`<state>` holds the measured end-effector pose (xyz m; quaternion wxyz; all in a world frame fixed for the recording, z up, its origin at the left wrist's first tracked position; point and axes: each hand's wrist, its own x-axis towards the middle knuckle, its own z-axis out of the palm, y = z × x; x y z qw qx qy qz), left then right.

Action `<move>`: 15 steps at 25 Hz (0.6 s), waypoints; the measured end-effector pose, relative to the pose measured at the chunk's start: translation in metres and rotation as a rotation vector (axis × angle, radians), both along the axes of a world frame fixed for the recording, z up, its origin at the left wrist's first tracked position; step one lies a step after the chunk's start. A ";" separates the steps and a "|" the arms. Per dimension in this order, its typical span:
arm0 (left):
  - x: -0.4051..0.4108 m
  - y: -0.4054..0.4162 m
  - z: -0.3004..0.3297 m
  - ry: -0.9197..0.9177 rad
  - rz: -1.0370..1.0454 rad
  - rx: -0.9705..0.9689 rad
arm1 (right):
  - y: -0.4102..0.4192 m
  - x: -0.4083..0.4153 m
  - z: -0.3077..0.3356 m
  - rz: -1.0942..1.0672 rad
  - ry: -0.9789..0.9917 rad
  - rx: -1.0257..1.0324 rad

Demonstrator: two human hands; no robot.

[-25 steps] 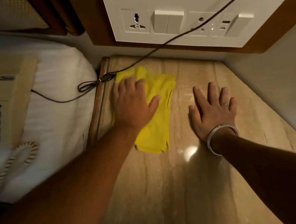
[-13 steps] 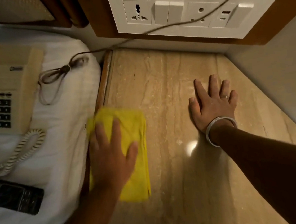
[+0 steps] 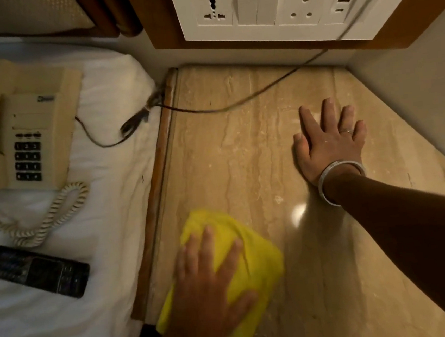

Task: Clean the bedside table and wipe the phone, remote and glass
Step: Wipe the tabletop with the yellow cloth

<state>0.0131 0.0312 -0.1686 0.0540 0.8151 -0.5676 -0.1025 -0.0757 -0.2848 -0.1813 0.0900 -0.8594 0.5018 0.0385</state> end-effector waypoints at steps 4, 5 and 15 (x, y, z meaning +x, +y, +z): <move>0.056 -0.058 -0.018 -0.113 -0.712 0.000 | 0.001 0.002 -0.003 -0.009 0.015 -0.023; 0.080 -0.096 -0.024 -0.124 -0.523 -0.018 | 0.001 0.001 -0.004 -0.008 0.013 -0.022; 0.077 -0.084 -0.020 0.005 -0.647 -0.021 | 0.003 0.002 -0.001 -0.018 0.004 -0.011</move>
